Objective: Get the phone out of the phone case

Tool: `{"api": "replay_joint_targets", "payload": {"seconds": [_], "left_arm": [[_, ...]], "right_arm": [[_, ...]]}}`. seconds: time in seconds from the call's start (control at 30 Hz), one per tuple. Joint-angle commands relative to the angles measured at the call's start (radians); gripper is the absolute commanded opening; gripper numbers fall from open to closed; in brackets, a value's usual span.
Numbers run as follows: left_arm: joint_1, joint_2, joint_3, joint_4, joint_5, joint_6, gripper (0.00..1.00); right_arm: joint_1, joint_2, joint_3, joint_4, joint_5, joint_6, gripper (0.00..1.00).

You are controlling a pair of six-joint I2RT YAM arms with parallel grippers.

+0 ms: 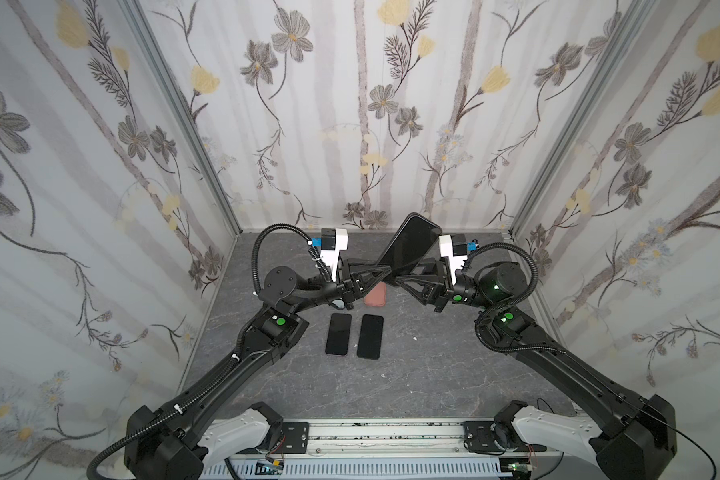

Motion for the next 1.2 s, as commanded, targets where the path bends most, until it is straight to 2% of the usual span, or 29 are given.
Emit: {"api": "replay_joint_targets", "payload": {"seconds": [0.0, 0.53, 0.63, 0.77, 0.97, 1.17], "left_arm": [[-0.003, -0.005, 0.001, 0.099, 0.005, -0.006, 0.0], [-0.005, 0.003, -0.013, 0.099, 0.001, 0.002, 0.0], [-0.005, -0.003, -0.024, 0.099, -0.016, 0.022, 0.0], [-0.005, -0.025, -0.059, 0.096, -0.078, 0.094, 0.33], [-0.005, -0.095, -0.147, 0.07, -0.255, 0.262, 0.73], [-0.005, -0.137, -0.156, 0.004, -0.358, 0.406, 0.8]], "right_arm": [[0.002, 0.009, 0.004, 0.061, 0.011, 0.03, 0.35], [0.004, 0.001, 0.004, 0.081, 0.009, 0.055, 0.01], [0.004, -0.006, 0.003, 0.068, 0.017, 0.038, 0.0], [0.004, -0.02, 0.007, -0.007, 0.044, -0.017, 0.0], [0.004, -0.06, 0.017, -0.203, 0.122, -0.159, 0.0], [0.006, -0.094, 0.016, -0.365, 0.261, -0.267, 0.0]]}}
